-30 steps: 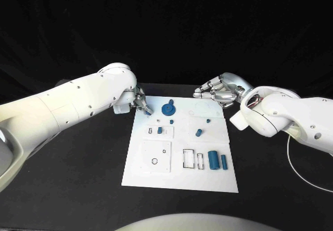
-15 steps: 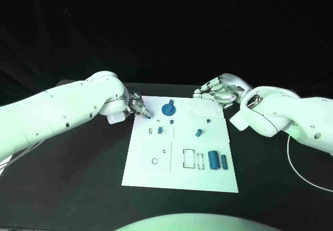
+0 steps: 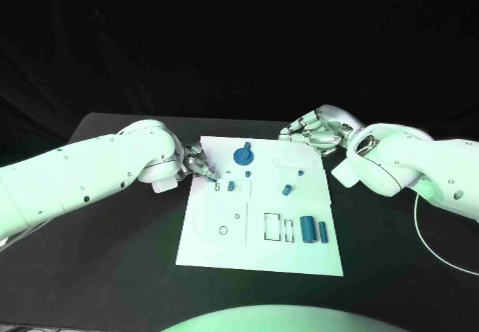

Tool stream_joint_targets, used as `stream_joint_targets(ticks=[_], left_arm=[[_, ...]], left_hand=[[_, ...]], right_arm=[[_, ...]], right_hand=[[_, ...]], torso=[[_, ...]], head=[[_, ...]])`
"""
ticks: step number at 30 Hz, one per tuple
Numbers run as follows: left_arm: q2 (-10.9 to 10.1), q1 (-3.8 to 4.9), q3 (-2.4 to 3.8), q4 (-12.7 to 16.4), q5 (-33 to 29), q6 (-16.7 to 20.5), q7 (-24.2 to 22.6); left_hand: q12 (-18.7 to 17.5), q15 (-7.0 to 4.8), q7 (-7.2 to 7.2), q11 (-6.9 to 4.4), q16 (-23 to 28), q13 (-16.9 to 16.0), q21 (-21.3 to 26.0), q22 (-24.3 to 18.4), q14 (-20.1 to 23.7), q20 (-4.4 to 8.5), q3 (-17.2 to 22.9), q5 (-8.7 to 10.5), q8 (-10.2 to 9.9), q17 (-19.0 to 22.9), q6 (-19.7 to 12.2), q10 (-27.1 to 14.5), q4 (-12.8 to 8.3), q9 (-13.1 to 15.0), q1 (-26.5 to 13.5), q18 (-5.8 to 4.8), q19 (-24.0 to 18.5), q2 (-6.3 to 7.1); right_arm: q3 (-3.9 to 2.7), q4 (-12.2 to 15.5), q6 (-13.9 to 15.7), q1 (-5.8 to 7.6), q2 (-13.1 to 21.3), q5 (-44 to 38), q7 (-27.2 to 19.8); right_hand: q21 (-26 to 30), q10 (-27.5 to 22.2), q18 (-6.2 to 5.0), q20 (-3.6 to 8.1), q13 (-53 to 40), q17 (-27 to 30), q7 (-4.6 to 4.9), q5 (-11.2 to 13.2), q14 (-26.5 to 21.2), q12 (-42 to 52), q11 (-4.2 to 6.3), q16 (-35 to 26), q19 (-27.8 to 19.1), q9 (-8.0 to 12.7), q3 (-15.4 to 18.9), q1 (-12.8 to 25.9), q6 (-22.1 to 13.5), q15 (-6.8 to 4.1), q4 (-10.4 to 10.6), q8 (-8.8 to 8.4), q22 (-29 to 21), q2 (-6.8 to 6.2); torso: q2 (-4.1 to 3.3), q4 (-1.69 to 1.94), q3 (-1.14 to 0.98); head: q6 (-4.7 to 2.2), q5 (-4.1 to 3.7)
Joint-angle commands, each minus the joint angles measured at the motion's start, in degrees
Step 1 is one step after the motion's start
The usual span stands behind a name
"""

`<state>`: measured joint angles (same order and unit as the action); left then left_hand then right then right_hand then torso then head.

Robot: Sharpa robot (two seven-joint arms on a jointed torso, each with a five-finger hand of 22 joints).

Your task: Assemble the parts on the task board

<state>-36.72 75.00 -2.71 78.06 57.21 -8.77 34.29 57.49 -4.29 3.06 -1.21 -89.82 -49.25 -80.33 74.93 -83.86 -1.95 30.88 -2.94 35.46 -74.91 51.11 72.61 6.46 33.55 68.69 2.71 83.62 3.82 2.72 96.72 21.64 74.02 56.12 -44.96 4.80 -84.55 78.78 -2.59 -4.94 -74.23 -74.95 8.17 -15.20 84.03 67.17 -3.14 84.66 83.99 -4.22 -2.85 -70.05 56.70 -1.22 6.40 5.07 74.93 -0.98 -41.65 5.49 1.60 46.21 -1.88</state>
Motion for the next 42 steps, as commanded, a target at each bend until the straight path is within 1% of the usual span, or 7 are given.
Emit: stream_joint_targets(ticks=[1,5,7,11,25,34,42], left_arm=[[-0.04,-0.18,-0.07,0.48,2.24,-2.31,-1.59],[-0.11,-0.28,-0.12,0.80,3.32,-3.57,-2.28],[-0.13,-0.31,-0.13,0.89,3.69,-4.31,-2.54],[-0.16,-0.34,-0.14,1.06,4.03,-5.32,-2.81],[-0.19,-0.46,-0.13,1.81,4.63,-6.73,-3.40],[0.14,-0.48,-0.13,1.62,5.27,-7.49,-3.21],[0.50,-0.48,-0.13,1.45,5.31,-7.81,-2.63]], left_hand=[[0.44,-0.03,-0.03,0.03,-0.18,-0.21,-0.21,4.20,-6.14,-0.08,8.12,-0.25,0.24,-15.09,0.44,0.48,-7.75,-0.02,-0.20,0.25,0.68,0.35],[0.70,-0.04,-0.12,-0.05,-0.18,-0.52,-0.43,4.51,-6.14,-0.07,8.66,-0.66,0.14,-15.09,1.03,1.11,-8.24,-0.34,-0.49,0.17,0.83,0.96],[0.68,-0.05,-0.15,-0.08,-0.18,-0.53,-0.50,4.61,-6.14,-0.06,8.80,-0.83,0.07,-15.09,1.22,1.27,-8.38,-0.46,-0.58,0.15,0.88,1.13],[0.67,-0.07,-0.18,-0.11,-0.18,-0.56,-0.55,4.69,-6.14,-0.04,8.96,-1.00,-0.07,-15.09,1.47,1.51,-8.58,-0.65,-0.68,0.13,0.92,1.35],[0.66,-0.11,-0.22,-0.17,-0.18,-0.63,-0.62,4.82,-6.14,-0.01,9.28,-1.46,-0.35,-15.09,1.91,1.90,-8.92,-1.01,-0.80,0.11,0.98,1.63],[0.64,-0.12,-0.24,-0.19,-0.18,-0.66,-0.69,4.91,-6.14,0.00,9.41,-1.65,-0.48,-15.09,2.11,2.07,-9.07,-1.16,-0.85,0.08,1.03,1.75],[0.76,-0.13,-0.24,-0.19,-0.18,-0.85,-0.72,4.97,-6.14,0.02,9.53,-1.91,-0.58,-15.09,2.32,2.29,-9.06,-1.31,-1.03,0.07,1.05,1.73]], right_arm=[[0.01,0.04,-0.92,-0.09,-0.02,-0.21,0.00],[0.02,0.03,-0.95,-0.14,-0.04,-0.21,-0.02],[0.02,0.02,-0.96,-0.16,-0.05,-0.21,-0.03],[0.02,0.01,-0.97,-0.20,-0.05,-0.21,-0.03],[0.02,0.01,-1.07,-0.26,-0.05,-0.21,-0.02],[0.02,0.04,-1.10,-0.28,-0.03,-0.21,-0.01],[0.02,0.09,-1.08,-0.28,0.02,-0.21,-0.01]], right_hand=[[0.20,-0.28,0.10,0.14,-0.01,-4.91,-0.06,-0.12,3.90,0.10,0.02,-0.23,0.51,0.00,0.39,-0.25,-0.34,0.00,-0.06,0.10,3.78,0.54],[0.20,-0.28,0.10,0.14,-0.01,-4.91,-0.06,-0.12,3.90,0.10,0.02,-0.23,0.51,0.00,0.39,-0.25,-0.34,0.00,-0.06,0.10,3.78,0.54],[0.20,-0.28,0.10,0.14,-0.01,-4.91,-0.06,-0.12,3.90,0.10,0.02,-0.23,0.51,0.00,0.39,-0.25,-0.34,0.00,-0.06,0.10,3.78,0.54],[0.20,-0.28,0.10,0.14,-0.01,-4.91,-0.06,-0.12,3.90,0.10,0.02,-0.23,0.51,0.00,0.39,-0.25,-0.34,0.00,-0.06,0.10,3.78,0.54],[0.20,-0.28,0.10,0.14,-0.01,-4.91,-0.06,-0.12,3.90,0.10,0.02,-0.23,0.51,0.00,0.39,-0.25,-0.34,0.00,-0.06,0.10,3.78,0.54],[0.20,-0.28,0.10,0.14,-0.01,-4.91,-0.06,-0.12,3.90,0.10,0.02,-0.23,0.51,0.00,0.39,-0.25,-0.34,0.00,-0.06,0.10,3.78,0.54],[0.20,-0.28,0.10,0.14,-0.01,-4.91,-0.06,-0.12,3.90,0.10,0.02,-0.23,0.51,0.00,0.39,-0.25,-0.34,0.00,-0.06,0.10,3.78,0.54]], torso=[[-0.08,-0.05,-0.03],[-0.10,-0.08,-0.08],[-0.09,-0.06,-0.06],[-0.09,-0.07,-0.11],[-0.09,-0.08,-0.14],[-0.06,-0.06,-0.14],[-0.06,-0.04,-0.14]], head=[[0.10,0.14],[0.19,0.26],[0.25,0.27],[0.40,0.28],[0.48,0.22],[0.71,0.29],[0.73,0.27]])
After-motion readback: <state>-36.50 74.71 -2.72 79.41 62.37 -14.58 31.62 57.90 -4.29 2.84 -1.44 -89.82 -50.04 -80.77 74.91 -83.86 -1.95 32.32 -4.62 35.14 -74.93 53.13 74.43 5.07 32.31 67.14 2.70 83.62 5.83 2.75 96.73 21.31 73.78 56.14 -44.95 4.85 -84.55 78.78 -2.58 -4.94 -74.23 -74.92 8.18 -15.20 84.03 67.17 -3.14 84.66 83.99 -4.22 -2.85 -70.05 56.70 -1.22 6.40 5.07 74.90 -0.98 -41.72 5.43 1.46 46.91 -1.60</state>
